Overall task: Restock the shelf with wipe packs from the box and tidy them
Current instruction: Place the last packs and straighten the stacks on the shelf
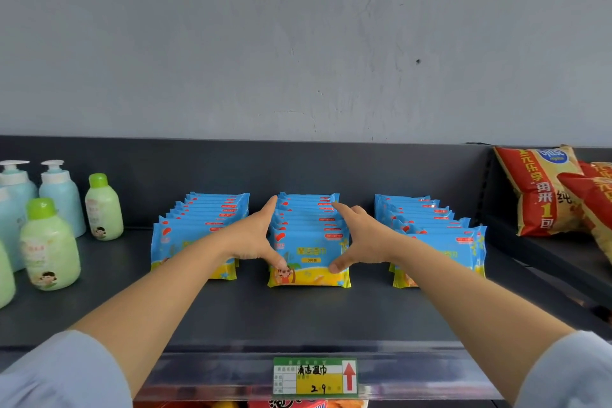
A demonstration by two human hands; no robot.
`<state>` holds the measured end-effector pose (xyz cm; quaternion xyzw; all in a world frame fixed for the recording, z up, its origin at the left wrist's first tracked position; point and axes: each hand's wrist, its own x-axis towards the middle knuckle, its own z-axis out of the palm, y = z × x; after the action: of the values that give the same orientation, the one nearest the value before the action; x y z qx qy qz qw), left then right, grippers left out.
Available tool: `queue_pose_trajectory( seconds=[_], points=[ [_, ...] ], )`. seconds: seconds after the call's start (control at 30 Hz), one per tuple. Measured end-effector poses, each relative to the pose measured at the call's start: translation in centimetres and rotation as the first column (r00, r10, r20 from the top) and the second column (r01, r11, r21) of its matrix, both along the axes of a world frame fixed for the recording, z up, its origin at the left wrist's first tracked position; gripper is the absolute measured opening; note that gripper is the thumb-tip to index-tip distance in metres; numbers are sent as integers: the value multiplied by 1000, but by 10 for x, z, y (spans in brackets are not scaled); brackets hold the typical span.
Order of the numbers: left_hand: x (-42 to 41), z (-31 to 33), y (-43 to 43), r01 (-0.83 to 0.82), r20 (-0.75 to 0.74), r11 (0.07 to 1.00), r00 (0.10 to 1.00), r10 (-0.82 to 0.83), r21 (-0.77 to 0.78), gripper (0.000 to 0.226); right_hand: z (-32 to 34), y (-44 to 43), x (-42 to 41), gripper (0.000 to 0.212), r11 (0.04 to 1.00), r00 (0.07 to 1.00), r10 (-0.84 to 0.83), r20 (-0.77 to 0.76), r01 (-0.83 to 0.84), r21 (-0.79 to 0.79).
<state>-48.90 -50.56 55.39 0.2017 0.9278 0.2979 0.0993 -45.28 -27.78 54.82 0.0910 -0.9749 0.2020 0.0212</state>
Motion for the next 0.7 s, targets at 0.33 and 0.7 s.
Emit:
queue_pose_trajectory(
  seconds=[0.33,0.7],
  points=[
    [-12,8,10,-125,131,945,987,89,302,101,12,-4,-5,62,838,993,-79,82,111,-535],
    [-21,12,33,-276,290,775,949,124,569,32,6,-4,-37,27,583,963,-196,184,265,-768]
  ],
)
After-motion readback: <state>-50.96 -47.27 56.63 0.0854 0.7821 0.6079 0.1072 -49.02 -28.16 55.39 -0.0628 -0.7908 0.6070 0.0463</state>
